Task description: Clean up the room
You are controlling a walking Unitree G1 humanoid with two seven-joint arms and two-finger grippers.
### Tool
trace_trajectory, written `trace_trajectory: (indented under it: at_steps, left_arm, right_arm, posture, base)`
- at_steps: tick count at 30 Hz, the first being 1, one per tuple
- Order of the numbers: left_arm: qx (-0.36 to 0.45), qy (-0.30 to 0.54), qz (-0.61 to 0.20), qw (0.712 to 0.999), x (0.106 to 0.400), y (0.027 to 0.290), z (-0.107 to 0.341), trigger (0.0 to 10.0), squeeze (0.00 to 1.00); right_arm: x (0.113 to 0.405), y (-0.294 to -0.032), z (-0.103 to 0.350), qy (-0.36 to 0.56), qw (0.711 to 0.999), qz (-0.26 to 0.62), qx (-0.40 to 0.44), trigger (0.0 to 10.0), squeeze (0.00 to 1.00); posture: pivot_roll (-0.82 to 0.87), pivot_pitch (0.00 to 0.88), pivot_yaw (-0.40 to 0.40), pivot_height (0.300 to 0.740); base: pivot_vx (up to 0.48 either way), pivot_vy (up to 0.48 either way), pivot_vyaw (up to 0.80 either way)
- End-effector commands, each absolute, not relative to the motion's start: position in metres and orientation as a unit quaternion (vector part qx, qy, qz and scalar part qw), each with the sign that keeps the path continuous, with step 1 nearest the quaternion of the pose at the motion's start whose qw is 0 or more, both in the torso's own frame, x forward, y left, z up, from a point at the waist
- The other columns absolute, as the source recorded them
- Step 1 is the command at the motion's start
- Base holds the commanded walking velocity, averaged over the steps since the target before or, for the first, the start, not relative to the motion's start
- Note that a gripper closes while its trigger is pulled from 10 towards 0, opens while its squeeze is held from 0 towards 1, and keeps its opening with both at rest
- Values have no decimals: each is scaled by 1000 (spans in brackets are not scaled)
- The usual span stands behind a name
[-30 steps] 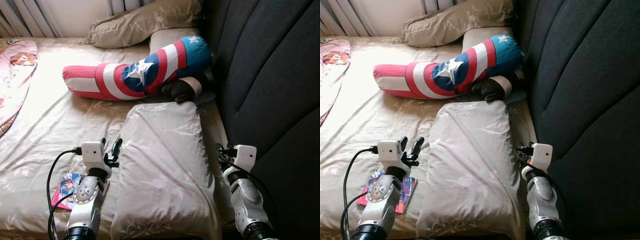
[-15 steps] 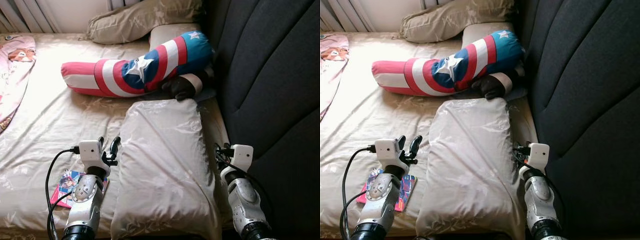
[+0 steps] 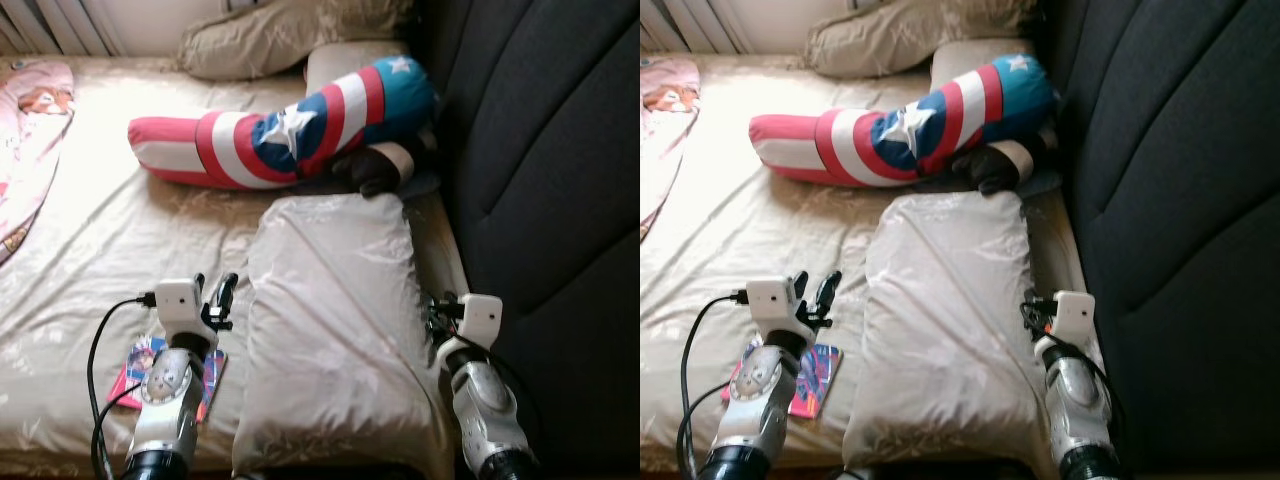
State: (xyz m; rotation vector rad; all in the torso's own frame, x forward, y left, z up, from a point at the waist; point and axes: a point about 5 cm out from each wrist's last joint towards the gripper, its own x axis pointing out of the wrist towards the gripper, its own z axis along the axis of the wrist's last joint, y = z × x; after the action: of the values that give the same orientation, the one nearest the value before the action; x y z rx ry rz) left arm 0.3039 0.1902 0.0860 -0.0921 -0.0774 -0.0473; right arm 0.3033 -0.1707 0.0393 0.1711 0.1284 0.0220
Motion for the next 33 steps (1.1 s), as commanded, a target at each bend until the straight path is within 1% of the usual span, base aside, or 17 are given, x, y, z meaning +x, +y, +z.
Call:
trace_trajectory:
  at_steps: [1, 13, 16, 20, 28, 31, 33]
  left_arm:
    - [-37, -30, -30, 998, 301, 188, 83, 10000, 0]
    - [-42, -36, -30, 998, 301, 186, 85, 10000, 0]
    - [-44, -37, -30, 998, 300, 186, 85, 10000, 0]
    - [-44, -38, -29, 998, 300, 186, 85, 10000, 0]
    - [-46, -39, -30, 998, 301, 185, 86, 10000, 0]
    - [-46, -37, -29, 998, 300, 186, 85, 10000, 0]
    - [-47, -37, -28, 998, 300, 186, 85, 10000, 0]
  right_arm:
    - [302, -175, 40, 61, 994, 4, 85, 10000, 0]
    - [302, -175, 40, 66, 996, 11, 63, 10000, 0]
    - [300, -175, 38, 68, 996, 9, 63, 10000, 0]
    - [300, -176, 38, 63, 996, 6, 61, 10000, 0]
    - [299, -178, 40, 57, 996, 3, 66, 10000, 0]
    - [299, -177, 37, 73, 995, 6, 61, 10000, 0]
    - [299, -175, 39, 64, 996, 12, 64, 10000, 0]
  posture:
    - [27, 211, -22, 740]
    - [24, 203, -20, 740]
    - [23, 195, -19, 720]
    - [22, 191, -18, 706]
    - [21, 194, -21, 706]
    - [21, 198, -22, 706]
    - [19, 204, -22, 691]
  base:
    - [0, 0, 0]
    - [0, 0, 0]
    - [0, 0, 0]
    - [0, 0, 0]
    - [0, 0, 0]
    - [0, 0, 0]
    - [0, 0, 0]
